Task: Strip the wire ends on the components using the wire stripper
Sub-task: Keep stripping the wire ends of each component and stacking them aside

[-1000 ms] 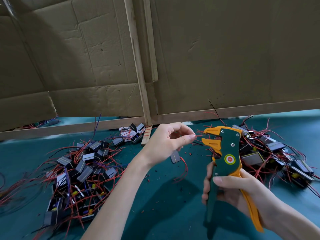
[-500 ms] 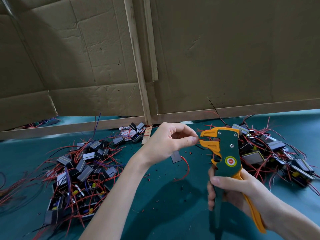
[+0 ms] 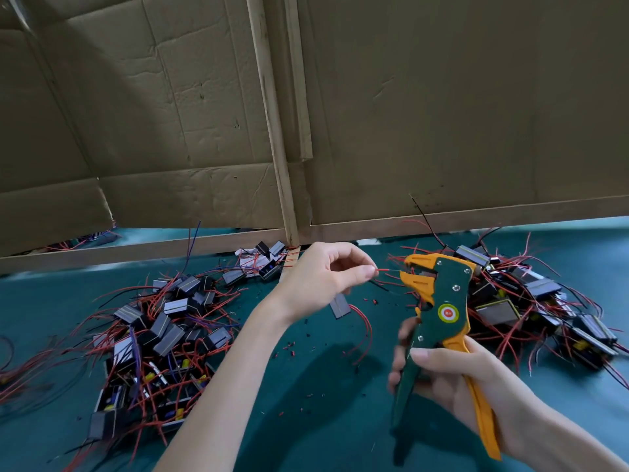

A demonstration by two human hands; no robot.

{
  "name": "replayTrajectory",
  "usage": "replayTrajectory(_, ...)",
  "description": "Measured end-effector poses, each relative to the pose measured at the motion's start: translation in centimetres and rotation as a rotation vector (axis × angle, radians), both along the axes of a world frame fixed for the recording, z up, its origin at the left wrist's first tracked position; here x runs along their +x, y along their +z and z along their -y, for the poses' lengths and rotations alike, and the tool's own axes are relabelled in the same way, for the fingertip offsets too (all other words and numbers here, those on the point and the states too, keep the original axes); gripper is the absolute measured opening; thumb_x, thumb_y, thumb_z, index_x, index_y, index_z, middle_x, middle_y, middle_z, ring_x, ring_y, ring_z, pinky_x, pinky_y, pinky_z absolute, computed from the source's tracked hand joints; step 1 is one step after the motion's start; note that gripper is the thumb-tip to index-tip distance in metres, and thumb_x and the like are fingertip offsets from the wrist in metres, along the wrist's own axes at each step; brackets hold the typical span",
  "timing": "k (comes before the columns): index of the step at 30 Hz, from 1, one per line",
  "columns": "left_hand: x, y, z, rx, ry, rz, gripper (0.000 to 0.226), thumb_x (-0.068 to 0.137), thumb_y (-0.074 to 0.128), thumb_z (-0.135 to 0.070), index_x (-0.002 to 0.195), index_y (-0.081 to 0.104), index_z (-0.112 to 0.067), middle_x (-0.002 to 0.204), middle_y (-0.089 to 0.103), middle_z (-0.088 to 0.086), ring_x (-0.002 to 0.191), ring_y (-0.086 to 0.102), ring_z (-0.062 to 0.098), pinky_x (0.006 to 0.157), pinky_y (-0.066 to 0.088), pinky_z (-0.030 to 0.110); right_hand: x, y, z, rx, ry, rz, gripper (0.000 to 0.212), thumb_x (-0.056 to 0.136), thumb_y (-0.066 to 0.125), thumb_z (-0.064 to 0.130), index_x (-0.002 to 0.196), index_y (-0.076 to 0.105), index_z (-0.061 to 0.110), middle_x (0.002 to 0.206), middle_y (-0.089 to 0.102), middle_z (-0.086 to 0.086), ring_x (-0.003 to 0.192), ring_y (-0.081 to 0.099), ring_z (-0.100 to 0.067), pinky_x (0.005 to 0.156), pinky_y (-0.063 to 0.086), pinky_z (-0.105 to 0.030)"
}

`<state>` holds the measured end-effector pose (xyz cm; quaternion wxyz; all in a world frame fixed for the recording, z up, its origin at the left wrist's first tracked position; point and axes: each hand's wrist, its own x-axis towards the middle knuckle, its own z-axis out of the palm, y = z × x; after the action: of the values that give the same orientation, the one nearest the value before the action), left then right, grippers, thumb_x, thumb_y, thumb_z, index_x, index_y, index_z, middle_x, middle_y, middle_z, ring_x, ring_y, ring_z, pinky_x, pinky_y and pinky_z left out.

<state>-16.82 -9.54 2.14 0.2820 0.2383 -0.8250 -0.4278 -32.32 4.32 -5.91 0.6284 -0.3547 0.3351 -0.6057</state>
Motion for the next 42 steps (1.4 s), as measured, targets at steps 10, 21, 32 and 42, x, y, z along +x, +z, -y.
replayTrajectory(10, -6.5, 2.3, 0.0, -0.331, 0.310, -0.298, 0.005, 0.089, 0.065, -0.009, 0.086, 0.069, -0.011, 0.082, 0.066, -0.003, 0.065, 0.054, -0.003, 0.066, 0.040, 0.008, -1.0, -0.6, 0.9, 0.260, -0.031, 0.146, 0.057, 0.024, 0.093, 0.007, 0.077, 0.074, -0.003, 0.083, 0.064, -0.031, 0.070, 0.066, -0.044, 0.064, 0.057, -0.053)
replayTrajectory(21, -9.3, 0.6, 1.2, -0.119, 0.089, -0.040, 0.033, 0.094, 0.052, -0.003, 0.126, 0.057, -0.012, 0.123, 0.063, 0.007, 0.091, 0.068, 0.020, 0.086, 0.050, 0.022, -1.3, -0.9, 1.1, 0.294, -0.053, 0.160, 0.049, 0.039, 0.084, 0.003, 0.084, 0.066, -0.007, 0.082, 0.063, -0.033, 0.067, 0.067, -0.045, 0.061, 0.057, -0.053)
replayTrajectory(32, 7.6, -5.8, 14.3, -0.256, 0.842, 1.060, 0.025, 0.094, 0.051, -0.012, 0.117, 0.056, -0.003, 0.129, 0.050, 0.017, 0.110, 0.055, 0.033, 0.086, 0.048, 0.038, -1.8, -1.2, 1.4, 0.288, -0.083, 0.144, 0.029, 0.056, 0.069, 0.004, 0.084, 0.068, -0.005, 0.084, 0.064, -0.032, 0.070, 0.067, -0.046, 0.064, 0.057, -0.054)
replayTrajectory(42, 8.5, -6.4, 16.5, -0.346, 0.800, 1.097, 0.034, 0.095, 0.054, -0.032, 0.122, 0.054, -0.012, 0.130, 0.055, 0.012, 0.121, 0.049, 0.032, 0.102, 0.034, 0.044, -2.3, -1.1, 1.3, 0.279, -0.115, 0.124, 0.043, 0.059, 0.069, 0.005, 0.101, 0.059, -0.002, 0.085, 0.065, -0.030, 0.074, 0.067, -0.046, 0.068, 0.057, -0.054)
